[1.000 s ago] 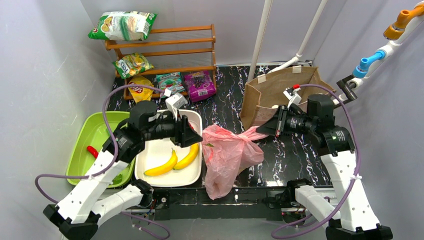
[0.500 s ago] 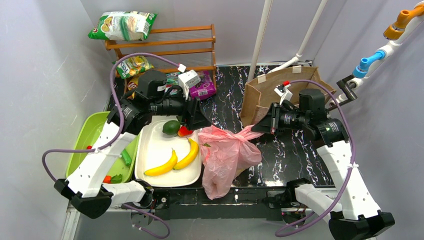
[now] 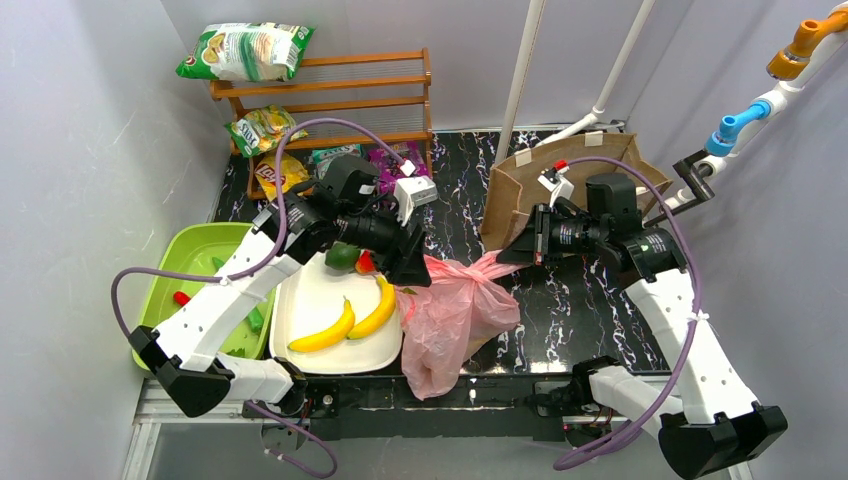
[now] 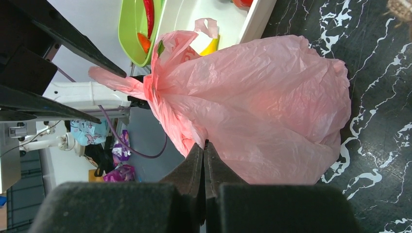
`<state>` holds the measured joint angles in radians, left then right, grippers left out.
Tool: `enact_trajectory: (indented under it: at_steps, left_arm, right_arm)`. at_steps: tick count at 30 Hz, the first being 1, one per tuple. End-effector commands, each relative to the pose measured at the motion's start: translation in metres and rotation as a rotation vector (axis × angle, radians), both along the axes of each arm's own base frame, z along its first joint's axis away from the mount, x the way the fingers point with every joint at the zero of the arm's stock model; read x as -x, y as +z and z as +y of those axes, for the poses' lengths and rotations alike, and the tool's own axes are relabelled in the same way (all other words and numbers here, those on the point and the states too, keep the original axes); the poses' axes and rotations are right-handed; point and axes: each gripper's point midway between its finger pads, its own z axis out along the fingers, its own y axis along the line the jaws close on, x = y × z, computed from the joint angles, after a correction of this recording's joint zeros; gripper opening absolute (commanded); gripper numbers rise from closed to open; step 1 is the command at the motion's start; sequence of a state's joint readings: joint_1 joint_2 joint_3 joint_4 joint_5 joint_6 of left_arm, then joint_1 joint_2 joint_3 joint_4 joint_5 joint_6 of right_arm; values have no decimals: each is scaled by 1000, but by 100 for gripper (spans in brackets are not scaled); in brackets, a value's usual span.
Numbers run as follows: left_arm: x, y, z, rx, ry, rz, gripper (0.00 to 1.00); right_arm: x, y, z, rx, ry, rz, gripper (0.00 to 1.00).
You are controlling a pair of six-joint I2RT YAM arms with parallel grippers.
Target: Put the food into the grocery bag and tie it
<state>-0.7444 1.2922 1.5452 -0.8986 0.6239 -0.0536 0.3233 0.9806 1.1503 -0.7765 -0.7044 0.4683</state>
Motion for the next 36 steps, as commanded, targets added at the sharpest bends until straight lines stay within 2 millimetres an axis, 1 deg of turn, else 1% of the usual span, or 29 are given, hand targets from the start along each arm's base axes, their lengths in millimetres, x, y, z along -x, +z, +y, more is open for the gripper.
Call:
enact_trajectory:
  at_steps: [1,4,11,16,17,23,24,28,31,34,36]
  left_arm:
    - [5,-14,4,-54,-9,5,55]
    - [2,-24,3,-80,-2,16,52]
    - [-4,-40,6,-142,32,40,43]
    - [-5,-45,8,-162,46,45,40]
    - [-6,-45,8,-163,50,43,37]
    - [-8,-46,7,-168,59,51,10]
    - [-8,-45,6,-165,61,53,1]
    - [-5,-38,4,-147,59,62,0]
    - [-4,-32,7,-145,75,64,0]
    - [1,-26,12,-143,77,60,0]
    - [6,-23,18,-143,76,54,0]
  right_arm:
    - [-7,21,5,-24,16,-91,1]
    - [-7,19,7,-21,22,-85,1]
    - [-7,16,9,-14,23,-81,1]
    - [-8,16,11,-16,22,-77,1]
    - [-8,16,11,-16,21,-76,1]
    - [-9,16,13,-18,24,-73,1]
    - [-8,15,14,-18,26,-70,1]
    - [-9,13,14,-13,18,-69,1]
    - [-16,10,9,20,-31,-69,1]
    - [-25,5,-1,84,-111,-65,1]
    - [-31,0,-13,149,-187,-52,1]
